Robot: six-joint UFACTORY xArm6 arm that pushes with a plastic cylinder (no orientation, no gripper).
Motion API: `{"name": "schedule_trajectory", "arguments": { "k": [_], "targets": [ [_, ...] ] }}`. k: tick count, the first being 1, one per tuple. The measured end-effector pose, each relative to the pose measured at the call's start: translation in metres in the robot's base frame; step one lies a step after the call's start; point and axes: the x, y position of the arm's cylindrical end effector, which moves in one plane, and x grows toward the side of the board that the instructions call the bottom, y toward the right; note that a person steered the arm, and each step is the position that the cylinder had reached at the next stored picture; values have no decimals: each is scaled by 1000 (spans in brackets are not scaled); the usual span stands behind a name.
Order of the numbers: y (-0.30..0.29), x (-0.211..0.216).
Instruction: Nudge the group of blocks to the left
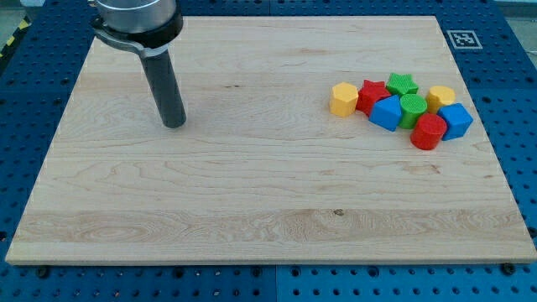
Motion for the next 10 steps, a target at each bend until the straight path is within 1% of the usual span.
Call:
{"name": "schedule_trajectory", "arguments": {
  "k": [5, 6, 7, 9, 10],
  "targets": [
    [0, 7],
    [0, 23],
    [20, 37],
    [127, 44],
    [180, 59]
  ]
}}
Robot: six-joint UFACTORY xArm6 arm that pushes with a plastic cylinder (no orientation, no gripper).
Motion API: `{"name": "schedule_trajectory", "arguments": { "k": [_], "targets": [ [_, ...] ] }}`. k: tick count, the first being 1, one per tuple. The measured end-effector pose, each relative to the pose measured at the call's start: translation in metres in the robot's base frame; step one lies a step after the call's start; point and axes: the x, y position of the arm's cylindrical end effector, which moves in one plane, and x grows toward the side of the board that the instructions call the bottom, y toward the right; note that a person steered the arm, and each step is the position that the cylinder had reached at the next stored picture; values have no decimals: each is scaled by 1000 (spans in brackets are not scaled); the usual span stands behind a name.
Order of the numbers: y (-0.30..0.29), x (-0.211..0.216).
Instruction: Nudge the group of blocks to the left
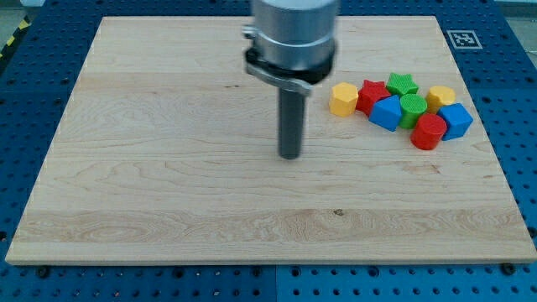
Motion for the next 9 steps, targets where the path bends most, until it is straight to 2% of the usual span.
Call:
{"name": "schedule_trajectory", "arguments": {
  "k": [3, 4, 5, 6, 7, 8, 9],
  "targets": [
    [180, 22],
    [182, 23],
    [235, 23],
    [284, 1],
    [286, -43],
    [286, -58],
    [262, -53]
  ]
}}
